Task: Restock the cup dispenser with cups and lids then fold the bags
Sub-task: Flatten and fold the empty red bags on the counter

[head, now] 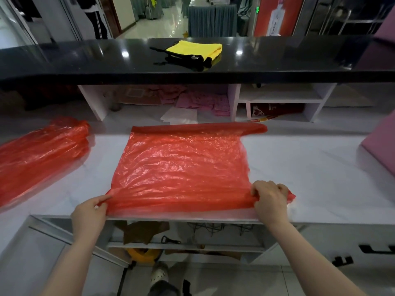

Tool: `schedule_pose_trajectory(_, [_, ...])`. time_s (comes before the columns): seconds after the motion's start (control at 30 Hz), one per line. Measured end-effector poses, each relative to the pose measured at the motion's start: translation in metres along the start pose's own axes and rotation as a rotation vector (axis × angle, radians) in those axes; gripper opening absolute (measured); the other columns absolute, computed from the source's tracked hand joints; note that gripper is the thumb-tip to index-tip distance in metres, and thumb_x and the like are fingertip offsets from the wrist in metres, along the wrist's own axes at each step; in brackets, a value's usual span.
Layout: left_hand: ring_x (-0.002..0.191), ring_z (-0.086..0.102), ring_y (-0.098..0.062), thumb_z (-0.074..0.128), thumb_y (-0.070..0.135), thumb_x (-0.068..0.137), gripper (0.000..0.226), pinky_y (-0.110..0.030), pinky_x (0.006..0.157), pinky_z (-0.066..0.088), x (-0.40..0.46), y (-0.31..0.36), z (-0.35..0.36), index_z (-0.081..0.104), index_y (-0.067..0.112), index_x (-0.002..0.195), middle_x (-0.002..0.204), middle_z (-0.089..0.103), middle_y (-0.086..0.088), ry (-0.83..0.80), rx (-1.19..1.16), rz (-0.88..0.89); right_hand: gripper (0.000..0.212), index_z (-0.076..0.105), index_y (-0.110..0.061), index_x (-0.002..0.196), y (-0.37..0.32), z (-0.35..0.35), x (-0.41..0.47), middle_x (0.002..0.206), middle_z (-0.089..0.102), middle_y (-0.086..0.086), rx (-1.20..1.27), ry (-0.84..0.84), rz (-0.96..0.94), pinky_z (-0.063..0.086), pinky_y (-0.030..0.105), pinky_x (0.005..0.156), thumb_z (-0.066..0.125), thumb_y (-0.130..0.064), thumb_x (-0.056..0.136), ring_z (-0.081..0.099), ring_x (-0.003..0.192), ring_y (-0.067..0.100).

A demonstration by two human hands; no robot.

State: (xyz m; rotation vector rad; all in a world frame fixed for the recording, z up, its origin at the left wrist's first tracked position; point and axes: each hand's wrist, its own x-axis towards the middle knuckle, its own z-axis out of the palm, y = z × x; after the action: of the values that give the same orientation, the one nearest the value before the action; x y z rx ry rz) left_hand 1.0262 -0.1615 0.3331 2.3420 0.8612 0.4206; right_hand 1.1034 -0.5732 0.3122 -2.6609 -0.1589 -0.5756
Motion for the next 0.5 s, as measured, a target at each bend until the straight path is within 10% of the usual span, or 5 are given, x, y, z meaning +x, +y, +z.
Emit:
schedule_pose_trajectory(0.17, [0.102,0.060,-0.034,0.050,0.006,0.095,0.028,-0.047,0.093,0.048,-0.004,0.009,0.004,0.070,0.012,0.113,0.117,0.066,-0.016,0.003,-0.082,-0.028,0.044,0.047,-0.018,0.059,-0.005,-0.001,0.006,0.055,0.040,-0.006,-0.108,-0.036,0.037,0.029,0.040,0.076,0.054,0.024,0.045,0.043,0.059,0.023])
schedule_pose_trajectory(0.33, [0.121,0.050,-0.035,0.057,0.008,0.092,0.030,-0.051,0.102,0.042,-0.001,0.001,0.001,0.068,0.018,0.117,0.134,0.057,-0.013,-0.085,0.065,0.123,0.038,0.064,-0.026,0.093,-0.008,0.000,0.003,0.094,0.059,-0.004,-0.225,-0.161,-0.197,0.019,0.041,0.096,0.079,-0.029,0.059,0.057,0.098,0.023])
schedule_pose_trajectory(0.5, [0.145,0.017,-0.032,0.066,0.008,0.084,0.062,-0.046,0.116,0.008,-0.006,0.004,0.011,0.047,0.028,0.139,0.154,0.031,-0.008,-0.122,0.457,0.392,0.031,0.066,-0.017,0.074,-0.030,0.012,-0.003,0.076,0.059,-0.001,-0.152,0.037,-0.418,0.031,0.036,0.076,0.080,0.002,0.054,0.058,0.072,0.025])
